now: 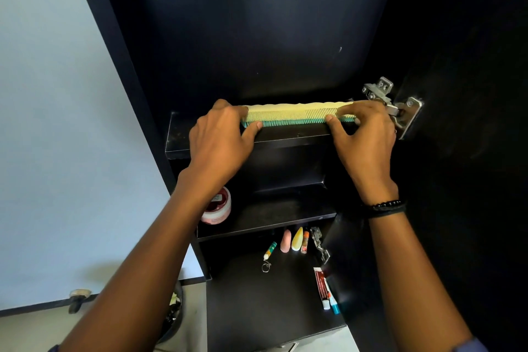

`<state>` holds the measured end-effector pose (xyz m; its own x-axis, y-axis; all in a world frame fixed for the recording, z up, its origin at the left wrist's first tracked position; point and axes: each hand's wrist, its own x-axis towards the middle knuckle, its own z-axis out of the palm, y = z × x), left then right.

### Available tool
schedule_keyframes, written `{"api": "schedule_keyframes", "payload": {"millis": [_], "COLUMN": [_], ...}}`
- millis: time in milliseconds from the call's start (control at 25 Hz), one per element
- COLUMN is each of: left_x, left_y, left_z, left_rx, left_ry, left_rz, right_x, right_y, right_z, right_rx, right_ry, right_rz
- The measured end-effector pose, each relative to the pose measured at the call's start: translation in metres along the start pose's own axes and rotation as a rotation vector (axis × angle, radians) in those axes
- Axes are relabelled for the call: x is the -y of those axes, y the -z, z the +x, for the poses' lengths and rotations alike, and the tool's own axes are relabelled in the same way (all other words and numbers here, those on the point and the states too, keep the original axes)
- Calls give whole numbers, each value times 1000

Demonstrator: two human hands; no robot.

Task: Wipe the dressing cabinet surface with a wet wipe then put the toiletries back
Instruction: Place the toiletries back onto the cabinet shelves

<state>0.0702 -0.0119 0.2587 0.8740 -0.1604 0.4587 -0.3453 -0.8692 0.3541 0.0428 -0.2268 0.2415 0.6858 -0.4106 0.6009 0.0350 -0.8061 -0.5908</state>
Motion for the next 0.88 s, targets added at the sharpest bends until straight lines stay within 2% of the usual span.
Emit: {"api": "schedule_keyframes", "payload": {"millis": [240,520,880], "left_x": [-1,1,1], "left_y": [-6,-7,-16], "left_z": [-5,-10,-21], "left_rx": [-131,-119,-193], "left_ry": [-10,-94,-136], "left_rz": [-45,55,19], "right_x": [2,1,-3], "right_y": [-3,-11,-16], "right_z": [-8,-19,-37], "right_rx": [23,56,47], "right_ry": [34,170,167], "right_rz": [-35,-64,-19]}}
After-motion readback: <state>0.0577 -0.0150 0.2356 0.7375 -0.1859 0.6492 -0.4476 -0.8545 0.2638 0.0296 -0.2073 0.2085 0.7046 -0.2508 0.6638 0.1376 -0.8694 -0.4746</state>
